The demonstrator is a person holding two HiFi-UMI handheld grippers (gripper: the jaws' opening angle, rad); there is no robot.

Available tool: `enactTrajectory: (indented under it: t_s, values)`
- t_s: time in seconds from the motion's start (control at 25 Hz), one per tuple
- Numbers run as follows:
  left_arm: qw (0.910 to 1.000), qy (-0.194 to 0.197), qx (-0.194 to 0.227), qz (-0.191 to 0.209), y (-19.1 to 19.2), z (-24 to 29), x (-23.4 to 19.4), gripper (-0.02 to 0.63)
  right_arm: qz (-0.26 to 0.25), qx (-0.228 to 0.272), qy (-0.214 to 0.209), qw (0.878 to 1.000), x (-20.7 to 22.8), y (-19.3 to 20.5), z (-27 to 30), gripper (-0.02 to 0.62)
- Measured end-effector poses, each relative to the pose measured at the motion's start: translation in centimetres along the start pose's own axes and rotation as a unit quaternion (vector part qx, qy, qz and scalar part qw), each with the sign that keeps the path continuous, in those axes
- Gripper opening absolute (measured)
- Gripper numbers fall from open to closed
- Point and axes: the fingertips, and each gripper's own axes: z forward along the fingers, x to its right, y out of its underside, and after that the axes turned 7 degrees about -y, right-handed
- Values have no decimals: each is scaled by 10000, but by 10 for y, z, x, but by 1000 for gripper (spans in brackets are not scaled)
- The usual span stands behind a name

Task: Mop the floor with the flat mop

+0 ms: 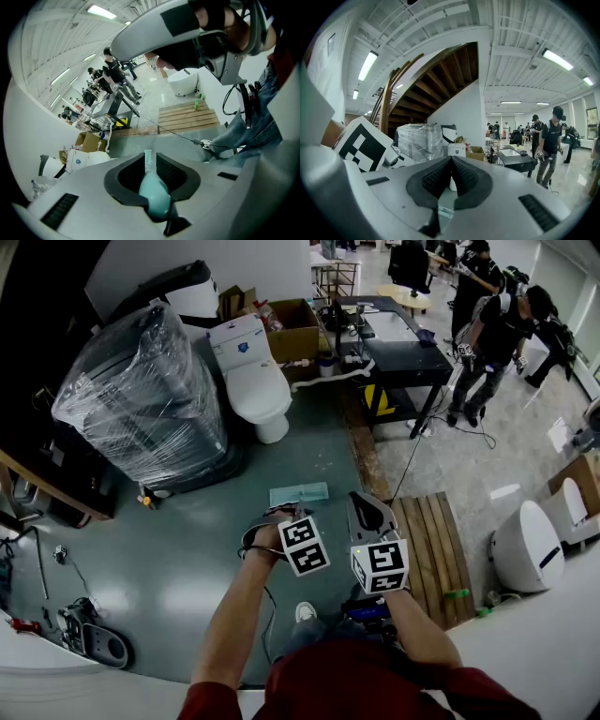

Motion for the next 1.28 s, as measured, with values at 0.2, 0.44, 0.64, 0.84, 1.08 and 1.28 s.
enactTrajectory:
  t_s: [0.2, 0.44, 0.64, 0.84, 1.08, 1.28]
  values:
    - [10000, -22, 29, -54, 0, -2, -3, 87, 39, -1, -21, 10000, 0, 0, 2, 17]
    - [9999, -92, 70, -42, 1, -2, 8, 86, 66, 31, -33, 10000, 0, 1, 8, 17]
    - [9997, -132, 117, -196, 1, -1, 4, 84, 31, -45, -100, 9999, -4, 6, 13, 17]
    - [9995, -117, 167, -250, 2, 2, -2, 78, 79, -58, -133, 9999, -6, 12, 19, 17]
    - [9994, -110, 231, -214, 13, -1, -8, 71, 94, -104, -92, 9999, -17, 11, 32, 17]
    - [9996, -155, 228, -109, 31, 10, -12, 72, 103, -142, -36, 9998, -24, 16, 44, 17]
